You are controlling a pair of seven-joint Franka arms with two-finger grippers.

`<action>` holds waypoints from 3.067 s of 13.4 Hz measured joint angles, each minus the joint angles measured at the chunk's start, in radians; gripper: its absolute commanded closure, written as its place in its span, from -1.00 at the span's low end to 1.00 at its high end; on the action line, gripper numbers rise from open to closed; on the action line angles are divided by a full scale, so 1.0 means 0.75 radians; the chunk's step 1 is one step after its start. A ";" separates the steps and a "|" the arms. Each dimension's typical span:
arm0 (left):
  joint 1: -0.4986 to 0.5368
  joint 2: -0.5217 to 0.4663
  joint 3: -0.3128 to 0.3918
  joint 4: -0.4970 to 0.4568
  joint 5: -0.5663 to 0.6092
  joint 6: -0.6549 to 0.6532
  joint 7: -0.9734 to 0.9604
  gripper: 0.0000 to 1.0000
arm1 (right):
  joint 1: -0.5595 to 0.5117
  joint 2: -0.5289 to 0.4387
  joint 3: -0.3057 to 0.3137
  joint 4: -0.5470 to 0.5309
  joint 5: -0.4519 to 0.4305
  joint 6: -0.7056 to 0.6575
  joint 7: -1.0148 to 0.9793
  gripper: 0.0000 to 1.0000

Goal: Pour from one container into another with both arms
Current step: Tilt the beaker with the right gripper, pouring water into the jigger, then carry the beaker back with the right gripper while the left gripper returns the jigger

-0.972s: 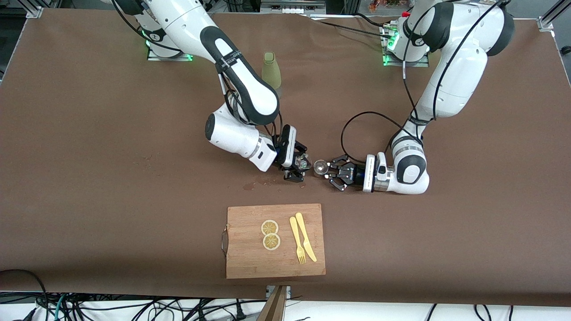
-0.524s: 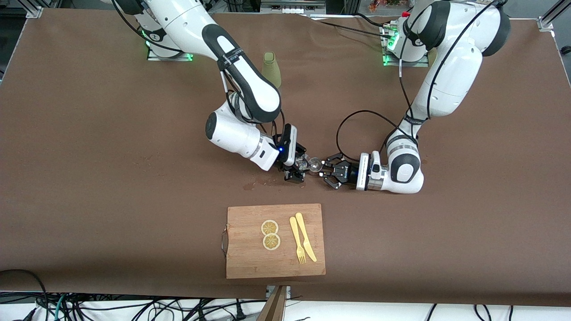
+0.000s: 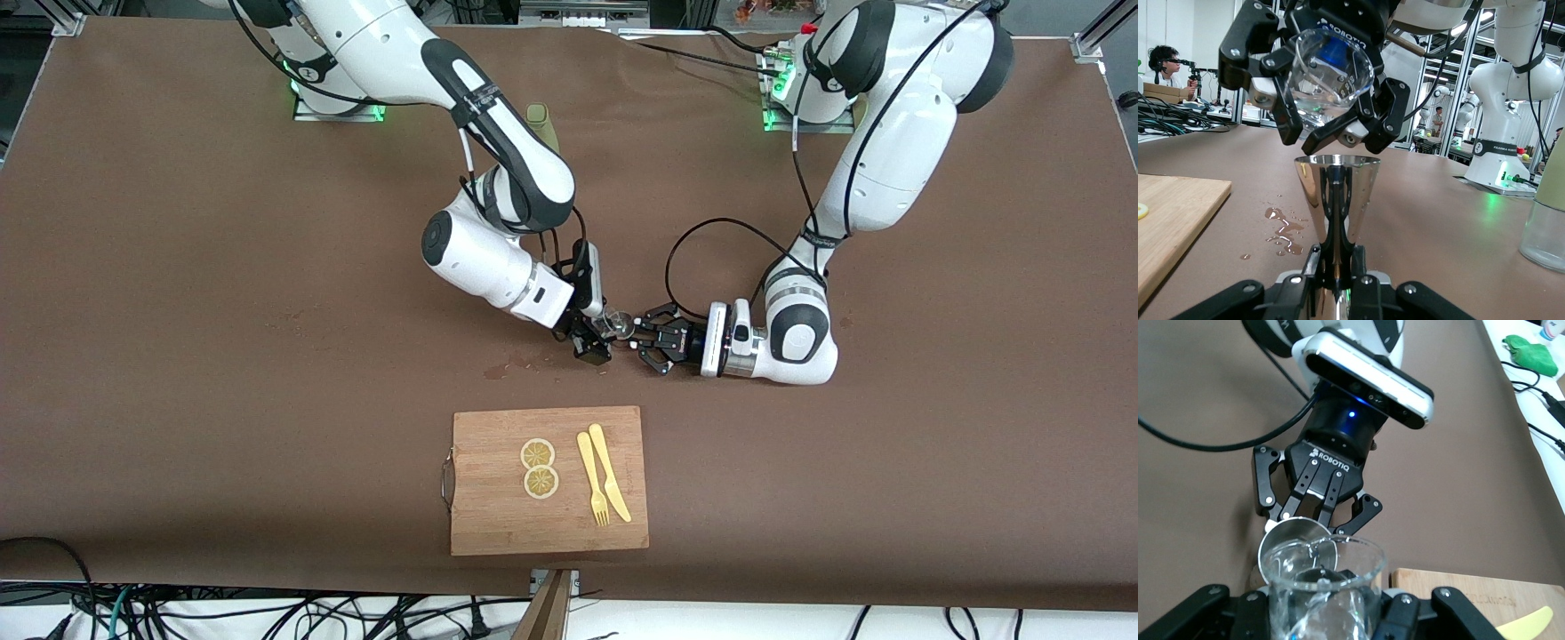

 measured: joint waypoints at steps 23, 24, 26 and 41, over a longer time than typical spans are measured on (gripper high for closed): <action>-0.005 0.000 -0.002 0.002 0.027 0.008 0.000 1.00 | 0.048 0.000 -0.040 -0.005 -0.275 0.019 0.000 1.00; -0.005 0.000 -0.002 0.002 0.027 0.008 0.000 1.00 | 0.052 0.000 -0.043 -0.005 -0.275 0.023 0.000 1.00; -0.005 0.000 -0.002 0.002 0.027 0.008 0.000 1.00 | 0.057 0.000 -0.047 -0.006 -0.275 0.024 0.003 1.00; -0.006 0.000 0.005 0.020 0.031 0.011 0.000 1.00 | -0.010 -0.047 -0.067 -0.001 0.121 -0.132 0.122 1.00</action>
